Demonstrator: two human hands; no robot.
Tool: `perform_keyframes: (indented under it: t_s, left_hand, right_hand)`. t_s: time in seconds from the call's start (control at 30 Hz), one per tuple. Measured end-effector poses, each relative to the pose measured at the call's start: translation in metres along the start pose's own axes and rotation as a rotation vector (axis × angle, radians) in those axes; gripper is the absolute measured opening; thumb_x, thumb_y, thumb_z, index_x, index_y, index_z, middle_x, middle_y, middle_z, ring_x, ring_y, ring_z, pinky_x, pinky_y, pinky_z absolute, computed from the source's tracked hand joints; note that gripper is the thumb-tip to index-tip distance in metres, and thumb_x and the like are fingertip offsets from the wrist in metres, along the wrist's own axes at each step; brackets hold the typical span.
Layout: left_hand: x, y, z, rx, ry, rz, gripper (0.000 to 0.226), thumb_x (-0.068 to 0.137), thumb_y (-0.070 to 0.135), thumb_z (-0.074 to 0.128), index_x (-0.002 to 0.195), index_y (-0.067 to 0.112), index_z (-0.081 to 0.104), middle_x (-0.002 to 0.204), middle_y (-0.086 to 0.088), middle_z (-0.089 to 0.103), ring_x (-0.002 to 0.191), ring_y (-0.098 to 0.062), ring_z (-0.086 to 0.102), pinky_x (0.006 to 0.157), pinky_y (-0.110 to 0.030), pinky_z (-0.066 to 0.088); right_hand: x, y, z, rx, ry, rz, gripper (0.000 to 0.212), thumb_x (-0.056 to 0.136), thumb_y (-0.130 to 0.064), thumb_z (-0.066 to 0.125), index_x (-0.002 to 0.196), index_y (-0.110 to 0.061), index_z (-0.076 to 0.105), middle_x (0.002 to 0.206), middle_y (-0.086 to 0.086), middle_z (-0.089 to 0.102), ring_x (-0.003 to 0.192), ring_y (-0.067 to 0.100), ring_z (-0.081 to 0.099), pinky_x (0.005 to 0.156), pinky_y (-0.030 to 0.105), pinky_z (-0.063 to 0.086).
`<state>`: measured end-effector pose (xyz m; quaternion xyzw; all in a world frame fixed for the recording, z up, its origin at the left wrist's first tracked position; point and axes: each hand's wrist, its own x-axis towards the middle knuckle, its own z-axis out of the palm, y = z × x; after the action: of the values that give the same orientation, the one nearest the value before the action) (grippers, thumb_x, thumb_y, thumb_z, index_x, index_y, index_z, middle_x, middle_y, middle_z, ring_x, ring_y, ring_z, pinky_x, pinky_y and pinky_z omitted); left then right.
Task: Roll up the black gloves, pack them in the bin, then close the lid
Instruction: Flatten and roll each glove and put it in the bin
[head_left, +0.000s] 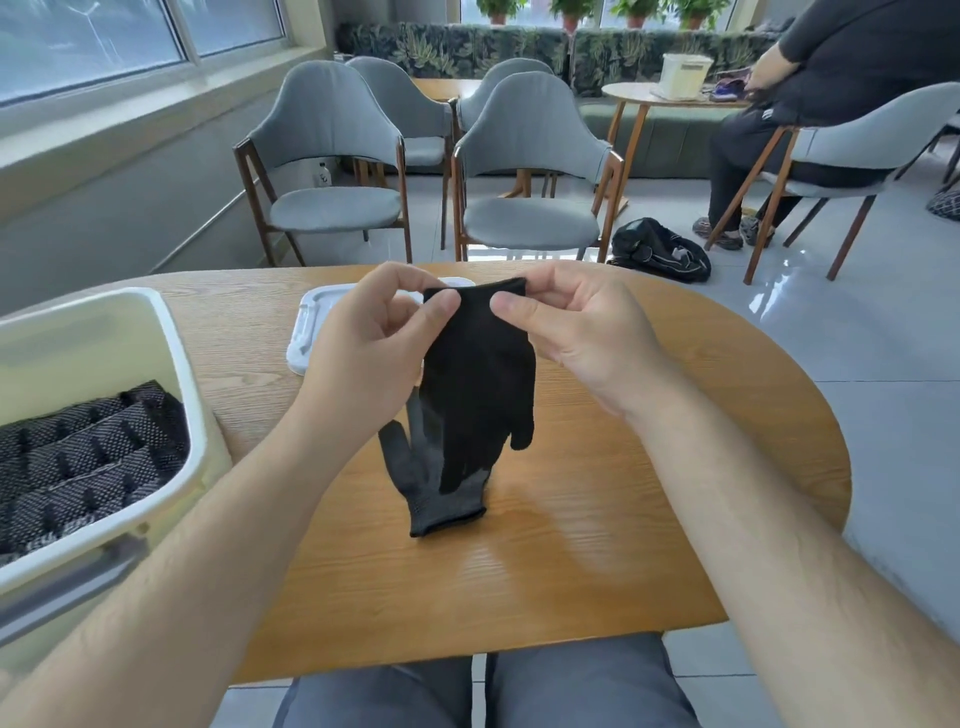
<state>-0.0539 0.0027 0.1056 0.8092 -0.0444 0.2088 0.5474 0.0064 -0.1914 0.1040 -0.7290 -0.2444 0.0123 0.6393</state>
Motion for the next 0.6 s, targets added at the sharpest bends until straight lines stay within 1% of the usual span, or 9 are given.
perform_keyframes:
  t_s: [0.03, 0.07, 0.13, 0.17, 0.23, 0.3, 0.37, 0.47, 0.6]
  left_hand:
    - [0.001, 0.0, -0.001, 0.016, 0.013, -0.018, 0.007, 0.1, 0.028, 0.062, 0.095, 0.023, 0.062, 0.052, 0.006, 0.055, 0.045, -0.008, 0.046, 0.048, -0.024, 0.039]
    - [0.002, -0.001, -0.002, 0.036, 0.029, -0.037, 0.008, 0.1, 0.028, 0.063, 0.094, 0.023, 0.063, 0.053, 0.007, 0.057, 0.044, -0.007, 0.047, 0.047, -0.023, 0.039]
    - [0.006, -0.001, -0.002, 0.114, 0.043, -0.073, 0.008, 0.098, 0.03, 0.065, 0.097, 0.022, 0.065, 0.068, 0.007, 0.067, 0.046, -0.005, 0.054, 0.046, -0.02, 0.044]
    - [0.009, -0.002, -0.002, 0.162, 0.043, -0.089, 0.01, 0.098, 0.031, 0.065, 0.1, 0.021, 0.066, 0.078, 0.006, 0.07, 0.049, -0.005, 0.059, 0.046, -0.017, 0.046]
    - [0.018, -0.005, 0.001, 0.223, 0.047, -0.106, 0.013, 0.098, 0.032, 0.064, 0.104, 0.021, 0.066, 0.092, 0.005, 0.07, 0.058, -0.003, 0.067, 0.052, -0.016, 0.049]
    - [0.027, -0.005, 0.002, 0.221, 0.09, -0.077, 0.01, 0.098, 0.031, 0.064, 0.103, 0.022, 0.066, 0.095, 0.008, 0.07, 0.069, -0.002, 0.07, 0.064, -0.023, 0.056]
    - [0.032, -0.002, 0.004, 0.206, 0.161, -0.009, 0.008, 0.098, 0.028, 0.065, 0.101, 0.021, 0.067, 0.093, 0.01, 0.07, 0.079, -0.003, 0.069, 0.072, -0.023, 0.056]
    - [0.022, -0.004, 0.004, 0.227, 0.201, 0.081, 0.004, 0.099, 0.025, 0.064, 0.099, 0.021, 0.066, 0.095, 0.013, 0.068, 0.089, -0.001, 0.064, 0.074, -0.014, 0.049]
    - [-0.022, -0.042, 0.003, 0.22, 0.149, 0.077, 0.006, 0.095, 0.023, 0.07, 0.1, 0.021, 0.067, 0.096, 0.016, 0.067, 0.092, -0.001, 0.064, 0.08, -0.013, 0.05]
  right_hand:
    - [0.001, 0.001, 0.001, -0.016, -0.001, 0.005, 0.014, 0.097, -0.017, 0.071, 0.109, -0.01, 0.074, 0.073, -0.012, 0.072, 0.059, -0.002, 0.064, 0.061, 0.013, 0.046]
    - [0.002, 0.002, 0.002, -0.04, -0.003, 0.02, 0.011, 0.097, -0.018, 0.071, 0.106, -0.013, 0.074, 0.065, -0.013, 0.069, 0.053, 0.0, 0.06, 0.062, 0.015, 0.046]
    - [0.005, 0.004, 0.005, -0.11, -0.009, 0.073, 0.004, 0.096, -0.023, 0.072, 0.099, -0.021, 0.074, 0.06, -0.005, 0.068, 0.052, 0.005, 0.06, 0.073, 0.026, 0.047]
    - [0.007, 0.005, 0.007, -0.128, -0.011, 0.101, 0.003, 0.096, -0.024, 0.073, 0.098, -0.022, 0.074, 0.065, -0.002, 0.072, 0.056, 0.008, 0.064, 0.074, 0.027, 0.047]
    - [0.014, 0.005, 0.011, -0.114, 0.0, 0.145, 0.006, 0.096, -0.02, 0.073, 0.101, -0.019, 0.073, 0.08, 0.0, 0.078, 0.067, 0.012, 0.073, 0.066, 0.021, 0.048]
    - [0.023, 0.001, 0.014, -0.119, 0.03, 0.127, 0.009, 0.096, -0.016, 0.071, 0.105, -0.016, 0.072, 0.089, 0.0, 0.079, 0.079, 0.013, 0.077, 0.062, 0.019, 0.051]
    - [0.03, -0.003, 0.014, -0.152, 0.067, 0.044, 0.009, 0.097, -0.017, 0.07, 0.106, -0.019, 0.072, 0.095, -0.003, 0.078, 0.09, 0.009, 0.076, 0.07, 0.022, 0.055]
    - [0.028, 0.003, 0.015, -0.181, 0.095, -0.056, 0.01, 0.095, -0.02, 0.072, 0.101, -0.027, 0.072, 0.1, -0.008, 0.077, 0.098, 0.005, 0.072, 0.086, 0.028, 0.057]
    - [-0.001, 0.04, 0.028, -0.156, -0.006, -0.027, 0.014, 0.093, -0.013, 0.074, 0.106, -0.019, 0.075, 0.108, -0.007, 0.076, 0.104, 0.008, 0.072, 0.098, 0.036, 0.057]
